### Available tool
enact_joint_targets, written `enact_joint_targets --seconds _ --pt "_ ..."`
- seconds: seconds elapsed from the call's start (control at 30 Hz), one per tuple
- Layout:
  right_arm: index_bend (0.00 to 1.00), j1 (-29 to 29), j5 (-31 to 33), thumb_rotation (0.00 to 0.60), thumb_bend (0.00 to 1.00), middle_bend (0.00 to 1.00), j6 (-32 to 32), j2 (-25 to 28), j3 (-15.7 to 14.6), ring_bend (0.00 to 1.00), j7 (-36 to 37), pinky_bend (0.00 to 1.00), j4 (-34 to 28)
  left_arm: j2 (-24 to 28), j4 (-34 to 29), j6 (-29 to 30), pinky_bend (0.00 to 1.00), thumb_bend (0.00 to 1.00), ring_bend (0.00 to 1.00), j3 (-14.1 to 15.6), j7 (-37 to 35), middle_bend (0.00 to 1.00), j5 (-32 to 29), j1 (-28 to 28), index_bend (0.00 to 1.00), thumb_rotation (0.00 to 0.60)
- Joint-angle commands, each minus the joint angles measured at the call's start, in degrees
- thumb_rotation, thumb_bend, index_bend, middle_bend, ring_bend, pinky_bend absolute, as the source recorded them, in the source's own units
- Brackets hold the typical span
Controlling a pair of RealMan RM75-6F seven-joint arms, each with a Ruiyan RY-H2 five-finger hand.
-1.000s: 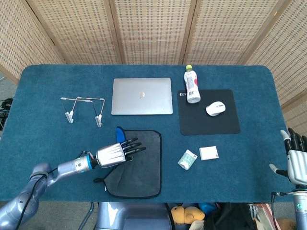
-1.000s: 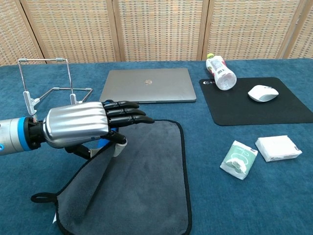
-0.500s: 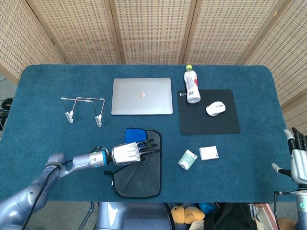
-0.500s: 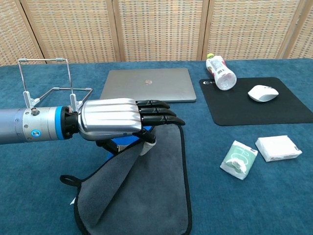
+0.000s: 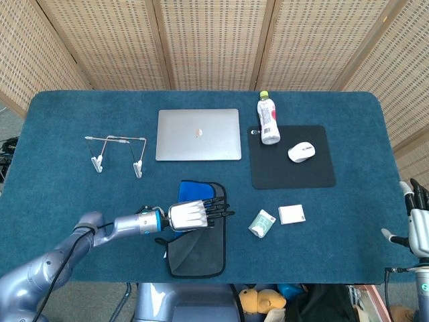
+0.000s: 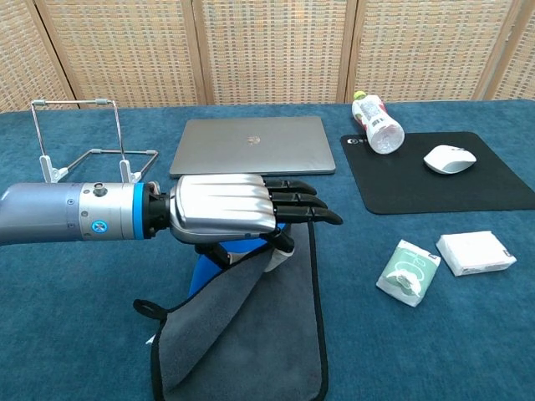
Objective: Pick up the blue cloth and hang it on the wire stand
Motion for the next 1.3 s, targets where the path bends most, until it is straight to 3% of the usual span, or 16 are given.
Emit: enact_joint_targets --seconds 0.03,0.6,0.7,0.77,0.83,0.87,1.0,1.3 --pt "0.00 0.0 0.0 0.600 0.00 0.00 0.0 0.1 0.0 0.00 0.1 0.00 0.0 -0.6 0.0 -1.5 0.00 0.60 0.00 -0.4 0.5 0.00 -0.4 -0.7 0.62 0.600" --pt "0.00 -0.1 0.5 0.600 0.00 0.00 -0.3 0.4 0.1 0.00 0.5 0.00 0.1 -4.4 1.4 -5.3 0.00 0.58 0.00 -1.4 1.9 0.00 -1.4 -2.3 0.58 0.600" --pt "0.00 -0.1 0.6 0.600 0.00 0.00 -0.2 0.4 0.1 0.00 0.5 0.00 0.0 -4.8 1.7 -6.3 0.00 0.56 0.00 -1.5 2.7 0.00 -1.9 -2.3 0.50 0.600" --pt "0.00 -0.1 0.6 0.600 0.00 0.00 -0.2 0.5 0.1 0.00 0.5 0.00 0.0 -5.0 1.6 -7.0 0.00 0.52 0.00 -1.8 3.2 0.00 -2.4 -2.2 0.24 0.600" --pt "0.00 -0.2 0.6 0.600 0.00 0.00 -0.2 0.5 0.1 0.00 0.5 0.00 0.0 -5.0 1.3 -7.3 0.00 0.48 0.00 -2.2 3.2 0.00 -2.9 -2.1 0.04 0.600" --pt "0.00 -0.2 0.6 0.600 0.00 0.00 -0.2 0.5 0.1 0.00 0.6 0.00 -0.1 -4.8 0.8 -7.2 0.00 0.45 0.00 -2.4 3.0 0.00 -3.1 -2.2 0.00 0.600" --pt "0.00 -0.2 0.5 0.600 0.00 0.00 -0.3 0.6 0.1 0.00 0.6 0.00 -0.1 -3.9 -0.7 -5.2 0.00 0.38 0.00 -3.1 1.8 0.00 -3.4 -2.2 0.00 0.600" --pt "0.00 -0.2 0.2 0.600 0.00 0.00 -0.3 0.6 -0.2 0.00 0.7 0.00 -0.2 4.6 -8.2 1.1 0.00 0.37 0.00 -1.2 0.0 0.00 -1.4 -1.5 0.02 0.600"
